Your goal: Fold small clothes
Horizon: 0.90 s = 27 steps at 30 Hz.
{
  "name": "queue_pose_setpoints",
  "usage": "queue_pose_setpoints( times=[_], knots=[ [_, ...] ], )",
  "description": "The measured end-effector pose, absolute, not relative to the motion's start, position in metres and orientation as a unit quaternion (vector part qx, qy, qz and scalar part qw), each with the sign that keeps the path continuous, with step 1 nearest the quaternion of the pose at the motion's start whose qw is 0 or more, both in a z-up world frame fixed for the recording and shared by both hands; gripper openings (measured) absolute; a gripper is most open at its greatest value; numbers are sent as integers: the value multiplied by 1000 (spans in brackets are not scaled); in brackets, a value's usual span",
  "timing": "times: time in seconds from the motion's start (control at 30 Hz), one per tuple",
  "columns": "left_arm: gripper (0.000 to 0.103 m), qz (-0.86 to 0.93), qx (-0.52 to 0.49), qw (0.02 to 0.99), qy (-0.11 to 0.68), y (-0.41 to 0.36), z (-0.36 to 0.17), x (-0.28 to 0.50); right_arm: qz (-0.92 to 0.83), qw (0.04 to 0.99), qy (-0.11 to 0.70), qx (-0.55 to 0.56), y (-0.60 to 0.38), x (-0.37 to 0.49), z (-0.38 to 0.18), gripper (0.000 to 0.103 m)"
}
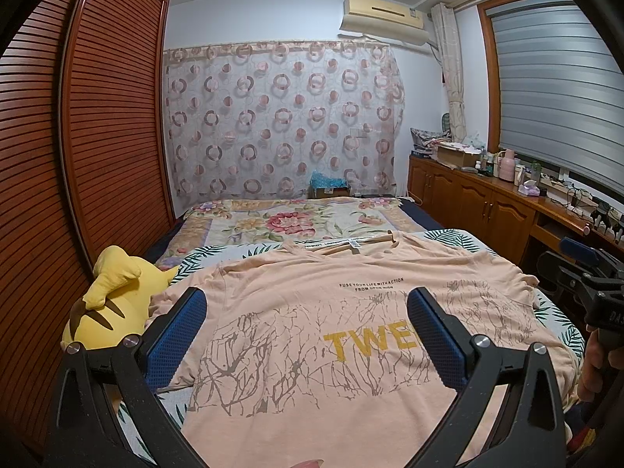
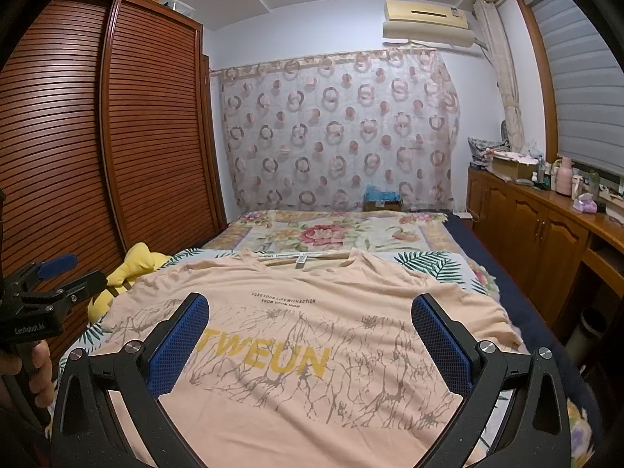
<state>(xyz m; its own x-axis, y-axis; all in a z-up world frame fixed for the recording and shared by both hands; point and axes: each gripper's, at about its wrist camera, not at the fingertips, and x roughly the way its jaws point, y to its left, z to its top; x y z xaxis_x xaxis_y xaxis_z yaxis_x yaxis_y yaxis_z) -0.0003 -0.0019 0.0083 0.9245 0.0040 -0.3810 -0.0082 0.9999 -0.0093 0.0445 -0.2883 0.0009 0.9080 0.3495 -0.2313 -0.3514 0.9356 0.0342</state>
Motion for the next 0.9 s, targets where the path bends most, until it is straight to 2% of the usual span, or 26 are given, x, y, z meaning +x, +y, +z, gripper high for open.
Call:
queue_pose_setpoints(
  times=[0.9],
  knots=[
    [103,5,-6,981,194,-4,19,-2,179,977,117,-1,-290,45,2,103]
  ],
)
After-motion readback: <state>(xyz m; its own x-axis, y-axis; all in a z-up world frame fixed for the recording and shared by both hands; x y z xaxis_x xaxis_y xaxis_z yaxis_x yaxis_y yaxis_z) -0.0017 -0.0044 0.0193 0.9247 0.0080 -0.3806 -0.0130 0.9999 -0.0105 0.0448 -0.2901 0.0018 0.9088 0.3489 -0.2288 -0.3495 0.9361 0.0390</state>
